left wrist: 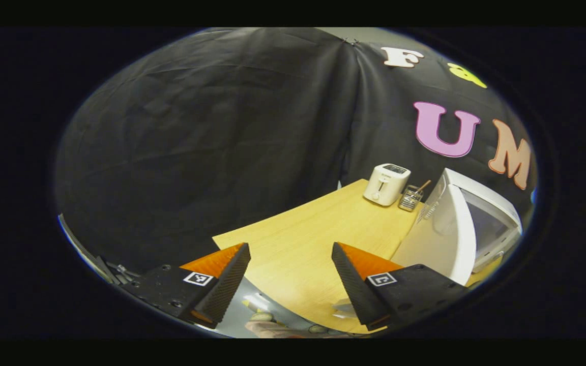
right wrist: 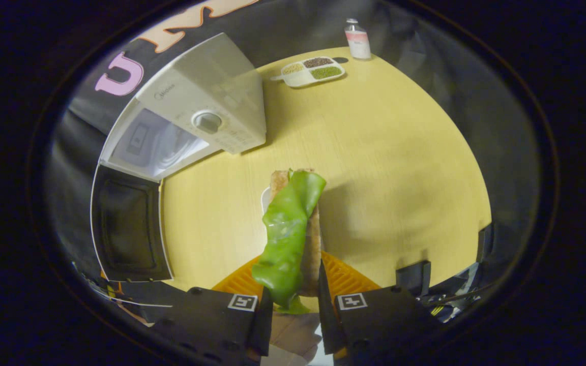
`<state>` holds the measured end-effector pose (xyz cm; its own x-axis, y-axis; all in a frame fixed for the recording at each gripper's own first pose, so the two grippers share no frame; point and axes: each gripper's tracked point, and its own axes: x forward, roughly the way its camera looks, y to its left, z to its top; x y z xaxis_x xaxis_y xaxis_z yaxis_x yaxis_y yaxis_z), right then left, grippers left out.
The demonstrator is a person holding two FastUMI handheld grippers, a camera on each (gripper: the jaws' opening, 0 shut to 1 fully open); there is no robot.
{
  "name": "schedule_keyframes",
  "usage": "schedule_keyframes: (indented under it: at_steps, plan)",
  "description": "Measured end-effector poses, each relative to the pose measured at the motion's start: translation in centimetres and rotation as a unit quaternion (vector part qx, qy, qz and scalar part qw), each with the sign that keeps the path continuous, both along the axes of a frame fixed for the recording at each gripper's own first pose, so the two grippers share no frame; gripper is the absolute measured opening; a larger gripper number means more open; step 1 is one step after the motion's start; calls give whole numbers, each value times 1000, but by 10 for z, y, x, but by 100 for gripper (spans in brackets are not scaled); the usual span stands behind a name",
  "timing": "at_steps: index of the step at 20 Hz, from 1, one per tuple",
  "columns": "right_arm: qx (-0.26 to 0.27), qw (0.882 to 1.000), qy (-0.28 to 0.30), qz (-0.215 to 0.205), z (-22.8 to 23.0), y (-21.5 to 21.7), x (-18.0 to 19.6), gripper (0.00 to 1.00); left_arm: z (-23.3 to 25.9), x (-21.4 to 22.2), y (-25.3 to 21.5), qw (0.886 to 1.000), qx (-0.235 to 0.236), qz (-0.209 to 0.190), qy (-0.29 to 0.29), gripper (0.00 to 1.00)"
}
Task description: Open the microwave oven with the left hand, put the food in, and close the microwave oven.
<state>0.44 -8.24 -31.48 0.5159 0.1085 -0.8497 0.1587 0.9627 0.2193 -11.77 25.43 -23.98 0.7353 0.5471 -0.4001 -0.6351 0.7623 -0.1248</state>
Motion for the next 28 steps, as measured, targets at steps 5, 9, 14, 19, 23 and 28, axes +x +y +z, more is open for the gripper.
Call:
schedule_keyframes:
  at_steps: [5,9,14,19,23,28]
  plan:
    - [11,998,-48,-46,33,17,-10,36,-12,21,-3,998,-19,-57,6,89]
    - [53,992,-99,-54,61,64,-15,42,-6,31,3,995,-4,-103,16,94]
    - [158,973,-159,-50,80,152,-9,42,3,41,7,989,11,-149,11,89]
    - [265,937,-220,-62,87,234,8,42,4,35,18,986,5,-169,9,94]
    - [289,922,-251,-58,81,283,27,42,4,22,39,985,15,-171,15,94]
    - [307,900,-296,-86,77,315,78,42,6,19,51,984,28,-176,15,94]
